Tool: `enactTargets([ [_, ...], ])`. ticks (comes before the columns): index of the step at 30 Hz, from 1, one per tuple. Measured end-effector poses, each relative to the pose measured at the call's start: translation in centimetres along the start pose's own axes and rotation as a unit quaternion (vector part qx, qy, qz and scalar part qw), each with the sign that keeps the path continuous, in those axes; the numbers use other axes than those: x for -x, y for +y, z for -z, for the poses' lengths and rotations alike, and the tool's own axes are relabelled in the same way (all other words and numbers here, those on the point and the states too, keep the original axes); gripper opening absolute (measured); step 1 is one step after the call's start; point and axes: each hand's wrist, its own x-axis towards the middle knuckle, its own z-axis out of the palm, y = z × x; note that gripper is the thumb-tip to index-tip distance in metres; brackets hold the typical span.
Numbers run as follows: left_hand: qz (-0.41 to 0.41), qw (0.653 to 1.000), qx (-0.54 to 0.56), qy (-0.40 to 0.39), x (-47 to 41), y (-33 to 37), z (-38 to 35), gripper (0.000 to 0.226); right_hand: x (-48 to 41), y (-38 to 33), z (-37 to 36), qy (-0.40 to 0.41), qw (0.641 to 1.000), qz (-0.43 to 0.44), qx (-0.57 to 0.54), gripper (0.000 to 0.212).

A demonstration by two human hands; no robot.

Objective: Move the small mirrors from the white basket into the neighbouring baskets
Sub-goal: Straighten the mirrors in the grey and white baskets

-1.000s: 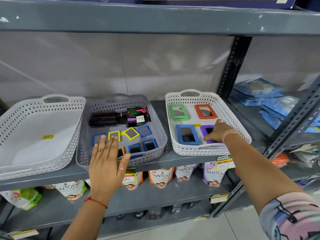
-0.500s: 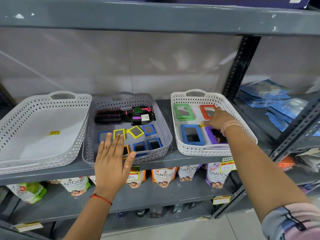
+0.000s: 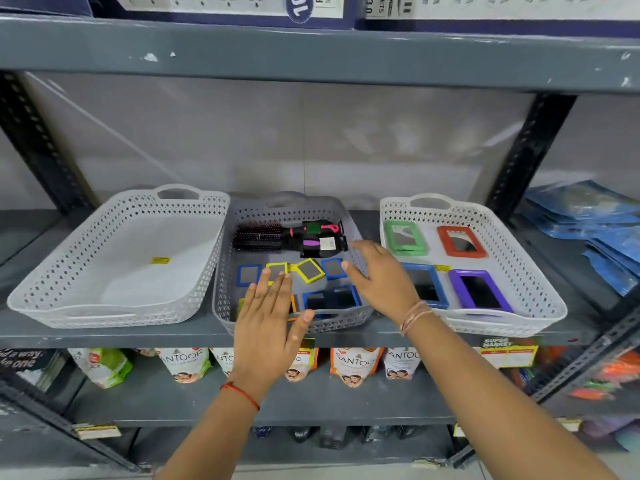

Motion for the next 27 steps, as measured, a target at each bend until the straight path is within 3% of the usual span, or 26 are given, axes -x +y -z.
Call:
enactTargets([
  [12,-0.005,1.000,0.021,0.000,0.2,-1.1,0.9,0.074,-1.4,-0.7,-2.3,-0.090,0.991,0.069,0.076,0.046],
  [20,0.007,1.000,-0.008,0.002,0.3,-2.9,1.4,0.074,-8.1,-0.8,-3.4,-0.288,0.949,0.066,0.109,0.062],
  [27,0.013,1.000,-0.023,-0.003,0.3,-3.2,0.8,0.072,-10.9,-0.8,-5.9,-0.338,0.921,0.081,0.173,0.072],
])
